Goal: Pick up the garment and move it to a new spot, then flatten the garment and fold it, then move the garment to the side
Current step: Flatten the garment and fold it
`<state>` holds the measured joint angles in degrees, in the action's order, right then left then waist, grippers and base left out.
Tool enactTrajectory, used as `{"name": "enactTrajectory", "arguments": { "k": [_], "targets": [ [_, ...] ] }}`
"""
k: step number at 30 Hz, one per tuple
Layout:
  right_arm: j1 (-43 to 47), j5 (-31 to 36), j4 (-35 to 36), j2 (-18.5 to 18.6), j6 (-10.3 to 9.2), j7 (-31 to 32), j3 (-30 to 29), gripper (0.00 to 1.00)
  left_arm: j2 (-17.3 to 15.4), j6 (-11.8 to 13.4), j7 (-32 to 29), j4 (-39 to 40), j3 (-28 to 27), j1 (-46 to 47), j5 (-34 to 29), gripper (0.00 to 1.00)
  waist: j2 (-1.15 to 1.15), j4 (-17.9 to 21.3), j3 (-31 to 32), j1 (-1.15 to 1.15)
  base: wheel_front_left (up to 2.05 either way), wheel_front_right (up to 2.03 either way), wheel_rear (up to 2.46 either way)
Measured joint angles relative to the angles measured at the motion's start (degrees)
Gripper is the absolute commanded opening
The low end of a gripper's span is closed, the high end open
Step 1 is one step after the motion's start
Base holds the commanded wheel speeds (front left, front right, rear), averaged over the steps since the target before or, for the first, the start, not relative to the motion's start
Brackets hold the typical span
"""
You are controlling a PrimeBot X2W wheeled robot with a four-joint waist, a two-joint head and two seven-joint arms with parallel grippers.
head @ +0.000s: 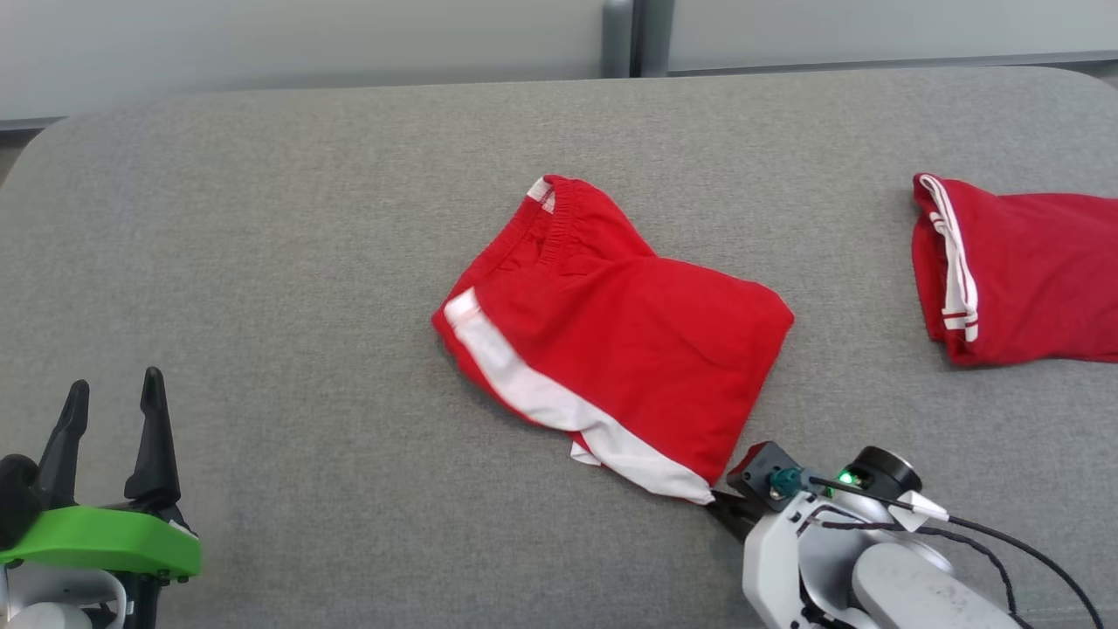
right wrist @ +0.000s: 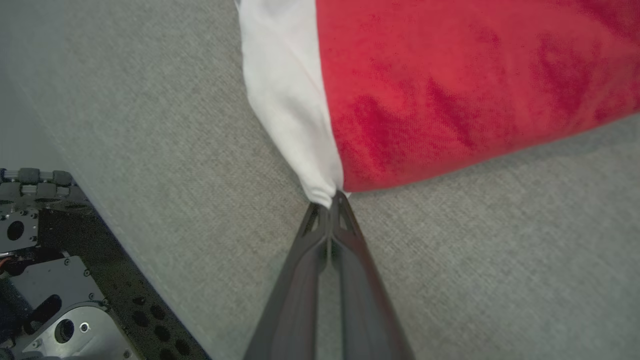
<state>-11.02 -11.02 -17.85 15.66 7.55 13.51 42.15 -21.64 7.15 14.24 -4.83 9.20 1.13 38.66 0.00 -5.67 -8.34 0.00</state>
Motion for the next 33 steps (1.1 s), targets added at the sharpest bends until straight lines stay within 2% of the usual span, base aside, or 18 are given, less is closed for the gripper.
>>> {"name": "enactTrajectory", "arguments": {
  "k": [5,10,17,25,28,29,31,32,33],
  "targets": [
    [-0.05,-0.05,2.82,5.08,-0.03,0.68,-0.98,0.00,-0.08,-0.02,-0.01,0.60,0.64,-0.03,0.20,1.00,0.00,2.77,0.05,0.00,0.00,0.00,0.00],
    [-0.05,-0.94,6.46,8.47,-0.05,1.48,-2.70,0.00,1.35,-1.76,-1.33,1.77,5.67,0.02,0.41,1.00,0.00,4.79,-0.10,0.00,0.00,0.00,0.00],
    [-0.16,-1.41,11.07,14.10,-0.05,3.36,-3.19,0.00,2.55,-2.57,-2.14,2.00,7.87,0.65,-0.10,1.00,0.00,5.30,-0.49,0.00,0.00,0.00,0.00],
    [-0.53,-0.46,13.63,24.09,-0.05,5.76,-5.45,0.00,3.09,-3.08,-2.98,1.91,9.83,0.66,-0.31,1.00,0.00,5.56,-0.74,0.00,0.00,0.00,0.00],
    [-0.64,-0.52,15.37,24.62,-0.05,5.77,-5.25,0.00,4.27,-3.98,-3.58,2.05,11.85,0.77,-0.60,1.00,0.00,5.54,-0.86,0.00,0.00,0.00,0.00],
    [-0.65,-0.55,16.16,24.24,-0.05,5.70,-5.04,0.08,4.72,-4.21,-3.63,2.13,12.71,0.99,-0.64,1.00,0.00,5.52,-0.91,0.00,0.00,0.00,0.00],
    [-0.64,-0.74,17.52,23.69,-0.05,5.68,-4.00,0.33,5.58,-4.61,-3.74,2.46,13.81,1.83,-0.80,1.00,0.00,5.47,-1.02,0.00,0.00,0.00,0.00],
    [-0.63,-0.75,18.11,23.47,-0.05,5.61,-3.66,0.48,5.97,-4.66,-4.06,2.61,14.27,2.36,-0.81,1.00,0.00,5.45,-1.08,0.00,0.00,0.00,0.00],
    [-0.63,-0.90,18.73,23.31,-0.05,5.61,-3.36,0.53,6.31,-4.70,-4.10,2.83,14.66,2.70,-0.92,1.00,0.00,5.45,-1.15,0.00,0.00,0.00,0.00]
  ]
}}
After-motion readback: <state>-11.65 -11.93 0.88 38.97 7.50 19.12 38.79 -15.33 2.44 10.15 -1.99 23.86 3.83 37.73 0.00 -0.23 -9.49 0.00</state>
